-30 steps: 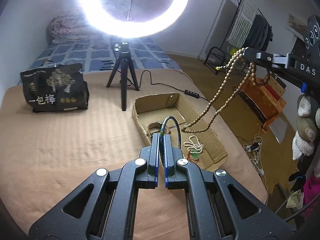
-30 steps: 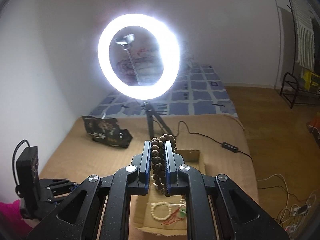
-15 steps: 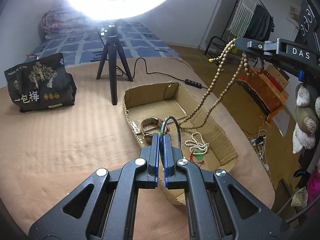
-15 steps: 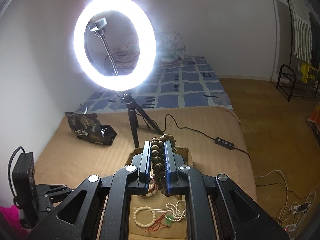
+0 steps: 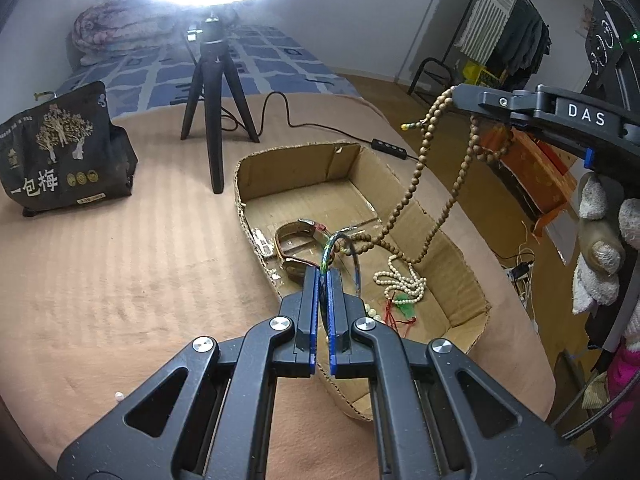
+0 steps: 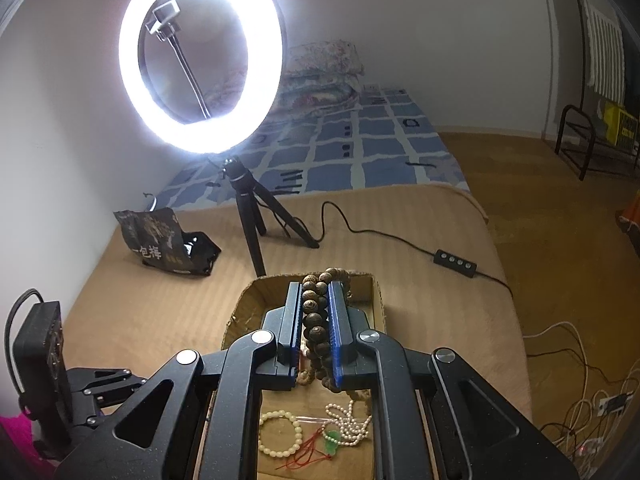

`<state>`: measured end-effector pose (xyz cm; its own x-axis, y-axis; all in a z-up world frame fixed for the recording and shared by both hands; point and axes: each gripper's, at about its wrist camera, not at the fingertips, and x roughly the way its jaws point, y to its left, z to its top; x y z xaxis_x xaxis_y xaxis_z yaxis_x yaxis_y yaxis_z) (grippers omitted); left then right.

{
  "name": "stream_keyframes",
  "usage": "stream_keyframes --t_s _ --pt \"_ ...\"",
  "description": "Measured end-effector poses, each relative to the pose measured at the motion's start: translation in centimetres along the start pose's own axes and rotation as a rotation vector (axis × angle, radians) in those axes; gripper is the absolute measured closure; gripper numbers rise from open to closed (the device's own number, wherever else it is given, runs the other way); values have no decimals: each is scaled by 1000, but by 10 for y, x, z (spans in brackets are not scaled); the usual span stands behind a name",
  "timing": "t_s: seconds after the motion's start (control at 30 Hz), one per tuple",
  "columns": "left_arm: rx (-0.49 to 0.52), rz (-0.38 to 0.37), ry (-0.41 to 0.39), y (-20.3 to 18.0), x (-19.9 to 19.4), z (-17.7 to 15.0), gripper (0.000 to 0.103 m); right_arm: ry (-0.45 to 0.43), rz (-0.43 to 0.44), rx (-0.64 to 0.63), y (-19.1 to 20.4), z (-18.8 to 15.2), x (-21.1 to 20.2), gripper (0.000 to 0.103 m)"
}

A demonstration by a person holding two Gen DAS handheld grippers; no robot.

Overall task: Organize jewelry
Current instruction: 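Open the right tool to drop the beads while the left tool drops the bangle into the box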

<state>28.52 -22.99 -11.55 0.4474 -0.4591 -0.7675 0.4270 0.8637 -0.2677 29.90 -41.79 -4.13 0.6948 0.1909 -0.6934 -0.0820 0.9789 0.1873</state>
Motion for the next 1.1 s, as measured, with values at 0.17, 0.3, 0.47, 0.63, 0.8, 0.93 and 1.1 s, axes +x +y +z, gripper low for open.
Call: stream_keyframes --t_s 0.17,0.3,0.47,0.63,0.8,0.93,1.1 --pt "4 -13 6 -1 3 0 102 10 -7 1 -1 -2 2 92" --pt "-1 -21 14 -1 3 1 102 24 -8 4 -1 -3 3 88" --pt "1 -14 15 -1 2 1 102 29 -14 8 -1 -7 2 83" --pt "7 -7 8 -1 -6 -2 102 33 -22 13 1 -11 -2 82" --pt "10 0 -10 1 -21 -4 102 27 -22 11 9 -13 -15 81" --pt "14 15 -30 4 -40 -6 102 9 -17 -5 21 -15 -31 65" --pt "8 42 -51 10 -62 -11 102 -13 -15 -28 39 -17 -53 61"
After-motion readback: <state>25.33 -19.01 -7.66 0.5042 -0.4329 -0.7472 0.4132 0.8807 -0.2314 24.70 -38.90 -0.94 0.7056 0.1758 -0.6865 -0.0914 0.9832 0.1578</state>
